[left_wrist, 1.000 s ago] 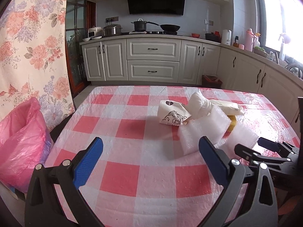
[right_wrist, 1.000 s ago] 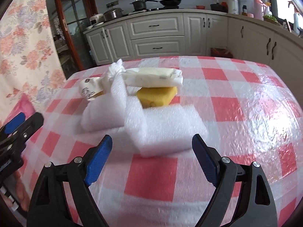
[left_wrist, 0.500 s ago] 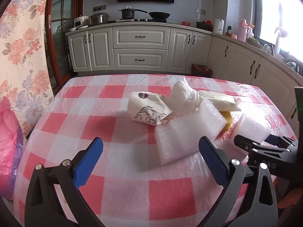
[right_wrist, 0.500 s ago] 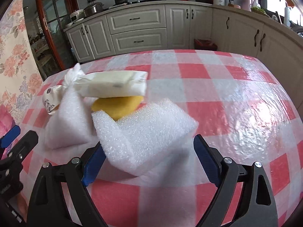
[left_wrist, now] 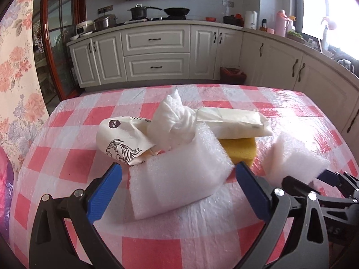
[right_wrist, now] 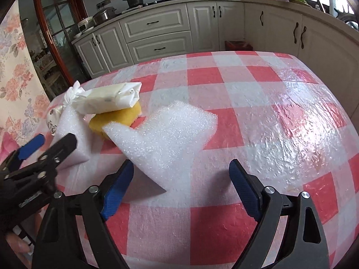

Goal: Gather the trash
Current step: 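Grasp a white foam sheet with the left tool while the right tool grasps another foam sheet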

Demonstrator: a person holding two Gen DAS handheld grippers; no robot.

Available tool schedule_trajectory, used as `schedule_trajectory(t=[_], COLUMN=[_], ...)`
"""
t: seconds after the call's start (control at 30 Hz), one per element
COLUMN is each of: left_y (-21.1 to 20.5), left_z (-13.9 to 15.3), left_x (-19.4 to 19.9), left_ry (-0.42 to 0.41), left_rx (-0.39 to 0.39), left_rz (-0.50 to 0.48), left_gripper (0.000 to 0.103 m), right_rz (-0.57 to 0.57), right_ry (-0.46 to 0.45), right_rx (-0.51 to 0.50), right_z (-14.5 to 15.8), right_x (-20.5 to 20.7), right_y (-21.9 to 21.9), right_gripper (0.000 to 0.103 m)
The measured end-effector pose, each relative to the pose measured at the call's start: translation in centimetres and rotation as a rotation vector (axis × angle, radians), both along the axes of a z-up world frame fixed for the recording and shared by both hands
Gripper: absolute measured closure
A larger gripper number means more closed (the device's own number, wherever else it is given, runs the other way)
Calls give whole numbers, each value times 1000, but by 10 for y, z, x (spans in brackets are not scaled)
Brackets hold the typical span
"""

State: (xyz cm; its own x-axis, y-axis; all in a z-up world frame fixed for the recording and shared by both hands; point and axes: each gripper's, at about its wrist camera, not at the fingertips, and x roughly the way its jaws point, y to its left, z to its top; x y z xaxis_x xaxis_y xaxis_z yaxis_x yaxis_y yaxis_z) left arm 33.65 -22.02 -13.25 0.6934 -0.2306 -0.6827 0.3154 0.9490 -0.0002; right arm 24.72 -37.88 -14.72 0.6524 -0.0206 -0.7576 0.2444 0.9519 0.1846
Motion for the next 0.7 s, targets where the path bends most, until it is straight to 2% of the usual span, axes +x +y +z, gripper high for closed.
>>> schedule_trajectory(t=[0.13,0.2,0.33,0.7], left_y=[1,2,7,52], left_z=[-7,-10,-5,15], left_x=[11,15,6,-34], left_ry=[55,78,32,-57], left_rx=[10,3,-7,-29], left_rz=[11,2,-32,-13], left_gripper=[6,19,21,21], right_rz=[22,15,14,-42], right_ry=[-10,-16,-27,-28], right_rx=[11,27,30,-12], right_z=[3,4,8,13], right_x=[2,5,9,20], right_y=[2,1,6,17], right_gripper=[20,19,18,17])
